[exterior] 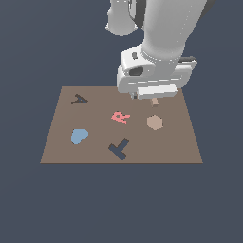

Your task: Insert a designated object into the corresponding slot on a board.

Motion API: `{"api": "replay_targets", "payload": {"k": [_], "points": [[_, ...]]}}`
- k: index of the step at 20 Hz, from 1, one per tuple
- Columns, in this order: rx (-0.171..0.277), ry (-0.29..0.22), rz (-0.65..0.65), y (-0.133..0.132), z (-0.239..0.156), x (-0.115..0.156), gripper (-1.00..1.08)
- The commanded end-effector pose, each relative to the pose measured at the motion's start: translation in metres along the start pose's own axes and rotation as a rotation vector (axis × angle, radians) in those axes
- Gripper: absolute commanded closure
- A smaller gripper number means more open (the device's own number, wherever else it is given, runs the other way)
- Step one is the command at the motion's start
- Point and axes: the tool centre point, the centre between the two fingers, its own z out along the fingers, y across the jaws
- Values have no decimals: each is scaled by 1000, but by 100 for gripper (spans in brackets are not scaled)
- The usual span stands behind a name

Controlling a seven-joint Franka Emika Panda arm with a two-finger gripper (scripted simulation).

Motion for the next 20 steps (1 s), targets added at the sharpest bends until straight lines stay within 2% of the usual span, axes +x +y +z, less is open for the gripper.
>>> {"api": "replay_targets", "payload": {"k": [1, 7, 20], "points": [[1, 2, -11, -13, 11, -6, -92], [1, 4, -26, -30, 26, -13, -92], [0, 4, -29, -33, 49, -14, -92]]}}
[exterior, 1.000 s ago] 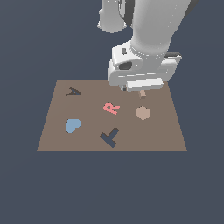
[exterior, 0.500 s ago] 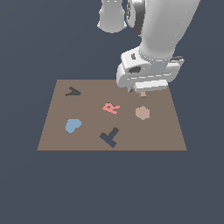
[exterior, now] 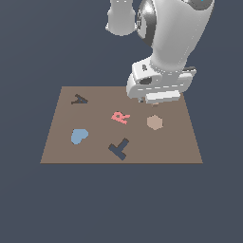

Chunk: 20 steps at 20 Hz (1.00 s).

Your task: Insert a designated object into the corresponding slot on a board.

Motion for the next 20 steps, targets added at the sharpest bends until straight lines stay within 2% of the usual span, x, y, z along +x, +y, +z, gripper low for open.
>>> {"api": "replay_targets", "payload": {"k": [1, 2, 3, 20], "points": [[0, 1, 0, -1, 4, 0, -92], [0, 1, 0, -1, 5, 0, -92], [0, 1, 0, -1, 5, 0, 108], [0, 1, -23, 2, 5, -1, 108]]}}
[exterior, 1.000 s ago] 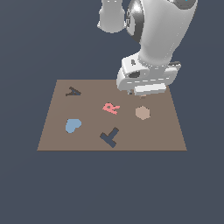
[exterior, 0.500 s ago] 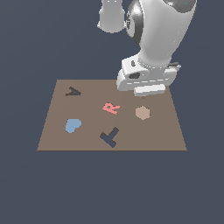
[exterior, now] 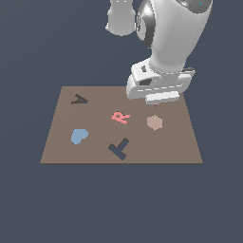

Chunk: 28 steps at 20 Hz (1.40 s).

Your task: Insert a designated object into the corresponding slot on a board.

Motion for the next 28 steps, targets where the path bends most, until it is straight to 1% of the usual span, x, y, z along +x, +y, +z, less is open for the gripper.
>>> {"api": "replay_targets", "payload": {"k": [1, 7, 14, 20, 28], "points": [[0, 0, -16, 2, 0, -1, 108], [0, 0, -91, 10, -1, -3, 108], [0, 1, -235, 27, -1, -7, 108], [0, 1, -404, 47, -2, -8, 108], [-1, 1, -671, 78, -3, -2, 108]]}}
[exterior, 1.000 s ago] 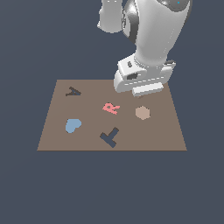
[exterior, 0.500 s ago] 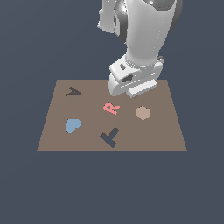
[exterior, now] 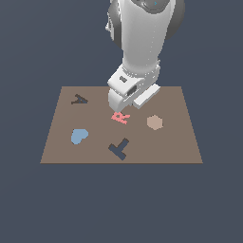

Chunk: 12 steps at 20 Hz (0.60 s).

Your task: Insert a designated object into the corresponding slot on a board.

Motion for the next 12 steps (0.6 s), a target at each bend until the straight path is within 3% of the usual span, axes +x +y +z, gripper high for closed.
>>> {"api": "replay_targets", "payload": {"k": [1, 12], "points": [[0, 0, -86, 10, -1, -3, 108], [-1, 1, -462, 55, -2, -7, 108]]}}
